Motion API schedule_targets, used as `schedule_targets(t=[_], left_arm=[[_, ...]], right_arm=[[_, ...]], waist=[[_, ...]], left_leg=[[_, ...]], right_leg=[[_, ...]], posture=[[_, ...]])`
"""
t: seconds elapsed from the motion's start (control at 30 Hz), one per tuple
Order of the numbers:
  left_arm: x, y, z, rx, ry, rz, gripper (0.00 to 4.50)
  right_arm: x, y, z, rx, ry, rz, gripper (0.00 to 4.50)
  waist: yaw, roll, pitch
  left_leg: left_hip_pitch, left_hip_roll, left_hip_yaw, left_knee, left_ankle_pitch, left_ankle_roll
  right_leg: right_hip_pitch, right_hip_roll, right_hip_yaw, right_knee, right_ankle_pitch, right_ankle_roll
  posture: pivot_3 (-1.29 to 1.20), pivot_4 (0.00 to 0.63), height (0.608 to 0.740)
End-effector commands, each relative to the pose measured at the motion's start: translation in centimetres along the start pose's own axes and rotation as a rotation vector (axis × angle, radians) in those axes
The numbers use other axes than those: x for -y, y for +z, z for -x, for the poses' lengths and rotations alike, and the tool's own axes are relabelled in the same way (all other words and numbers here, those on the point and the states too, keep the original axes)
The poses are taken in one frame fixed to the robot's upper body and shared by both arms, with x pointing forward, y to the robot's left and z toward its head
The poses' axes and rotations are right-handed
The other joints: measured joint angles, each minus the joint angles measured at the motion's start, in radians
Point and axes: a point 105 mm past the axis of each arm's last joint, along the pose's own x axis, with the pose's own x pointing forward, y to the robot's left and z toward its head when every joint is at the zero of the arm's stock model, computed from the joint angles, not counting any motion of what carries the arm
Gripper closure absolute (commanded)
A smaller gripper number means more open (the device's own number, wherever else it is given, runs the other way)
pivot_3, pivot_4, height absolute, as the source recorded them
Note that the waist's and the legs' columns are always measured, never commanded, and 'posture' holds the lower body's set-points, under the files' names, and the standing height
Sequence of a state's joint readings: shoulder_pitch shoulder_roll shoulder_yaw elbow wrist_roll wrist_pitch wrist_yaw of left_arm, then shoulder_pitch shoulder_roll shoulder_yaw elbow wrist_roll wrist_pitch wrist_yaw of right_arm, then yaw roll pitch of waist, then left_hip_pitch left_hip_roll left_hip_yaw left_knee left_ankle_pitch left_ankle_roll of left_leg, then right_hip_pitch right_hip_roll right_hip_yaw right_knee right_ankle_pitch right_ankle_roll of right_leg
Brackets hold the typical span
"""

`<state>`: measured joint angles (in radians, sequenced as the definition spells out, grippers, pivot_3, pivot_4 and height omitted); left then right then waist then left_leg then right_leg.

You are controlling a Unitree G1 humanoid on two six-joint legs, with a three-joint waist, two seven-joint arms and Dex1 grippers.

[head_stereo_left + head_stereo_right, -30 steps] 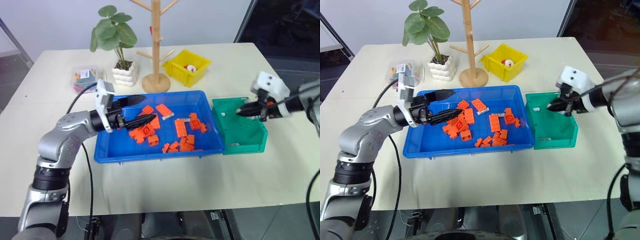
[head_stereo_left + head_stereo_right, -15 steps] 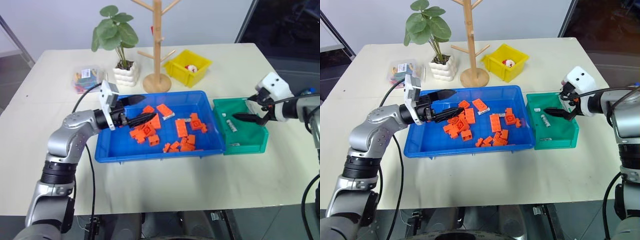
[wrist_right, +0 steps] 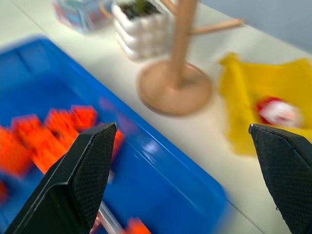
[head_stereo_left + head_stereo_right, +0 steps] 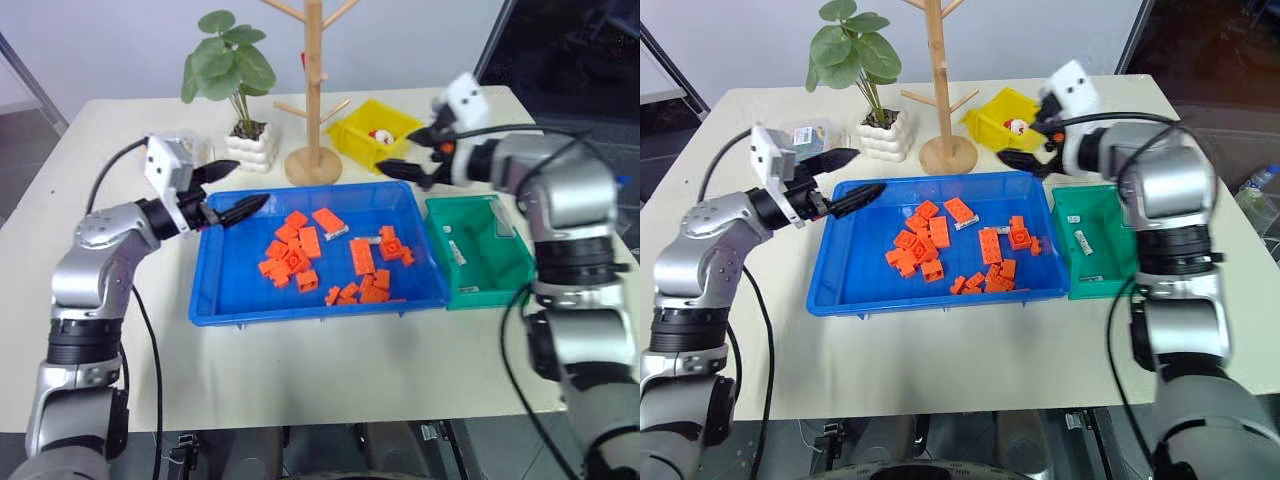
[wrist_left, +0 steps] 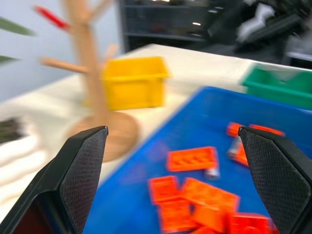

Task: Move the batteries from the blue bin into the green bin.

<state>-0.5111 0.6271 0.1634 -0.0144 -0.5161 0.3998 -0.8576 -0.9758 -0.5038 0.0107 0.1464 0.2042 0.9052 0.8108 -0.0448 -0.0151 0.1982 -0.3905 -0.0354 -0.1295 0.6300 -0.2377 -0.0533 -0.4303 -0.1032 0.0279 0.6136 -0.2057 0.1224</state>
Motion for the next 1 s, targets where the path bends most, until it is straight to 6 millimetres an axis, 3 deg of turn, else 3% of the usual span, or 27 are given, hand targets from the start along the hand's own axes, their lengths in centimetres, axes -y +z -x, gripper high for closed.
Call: schedule_targets(t=[0.03, 0.17, 0.37, 0.6, 0.87, 1.0], left_arm=[[0.3, 1.4, 1.5, 0.035, 0.027, -0.033, 0.0], [1.8, 1.2, 2.6, 0.005, -0.003, -0.008, 0.0], [3.3, 1.4, 3.3, -0.008, -0.012, 0.017, 0.0], [3.5, 1.3, 3.7, -0.011, 0.016, 0.037, 0.0], [3.6, 0.9, 4.0, -0.01, 0.034, 0.049, 0.0], [3.5, 0.9, 3.8, 0.0, 0.038, 0.051, 0.0]], right_arm=[[-2.3, -0.4, -1.7, 0.017, 0.049, -0.062, 0.04], [-5.9, -3.3, -4.2, -0.052, 0.141, -0.087, 0.04], [-8.2, -6.2, -6.6, -0.132, 0.181, -0.075, 0.04], [-7.6, -6.7, -7.9, -0.147, 0.16, -0.017, 0.04], [-6.3, -5.6, -8.1, -0.115, 0.131, -0.012, 0.04], [-6.8, -6.4, -8.4, -0.138, 0.147, -0.003, 0.04]], waist=[[0.001, 0.0, 0.0], [0.004, 0.0, 0.0], [0.0, 0.0, 0.0], [0.0, 0.0, 0.0], [0.0, 0.0, 0.0], [0.0, 0.0, 0.0]], left_leg=[[0.0, 0.0, 0.0, 0.0, 0.0, 0.0], [0.0, 0.0, -0.001, -0.001, 0.0, 0.0], [0.0, 0.0, -0.001, 0.0, 0.0, 0.0], [0.001, 0.0, -0.001, 0.0, 0.0, 0.0], [0.0, 0.0, -0.001, -0.001, 0.0, 0.0], [0.0, 0.0, -0.001, -0.001, 0.0, 0.0]], right_leg=[[0.0, 0.0, 0.0, 0.0, 0.0, 0.0], [-0.001, 0.0, 0.0, 0.001, 0.0, 0.0], [-0.001, 0.0, 0.0, 0.001, 0.0, 0.0], [0.0, 0.001, 0.0, 0.002, 0.0, 0.0], [0.0, 0.001, 0.0, 0.001, 0.0, 0.0], [0.0, 0.001, 0.0, 0.001, 0.0, 0.0]], posture=[[0.0, 0.15, 0.74], [0.0, 0.15, 0.74], [0.0, 0.15, 0.74], [0.0, 0.15, 0.74], [0.0, 0.15, 0.74], [0.0, 0.15, 0.74]])
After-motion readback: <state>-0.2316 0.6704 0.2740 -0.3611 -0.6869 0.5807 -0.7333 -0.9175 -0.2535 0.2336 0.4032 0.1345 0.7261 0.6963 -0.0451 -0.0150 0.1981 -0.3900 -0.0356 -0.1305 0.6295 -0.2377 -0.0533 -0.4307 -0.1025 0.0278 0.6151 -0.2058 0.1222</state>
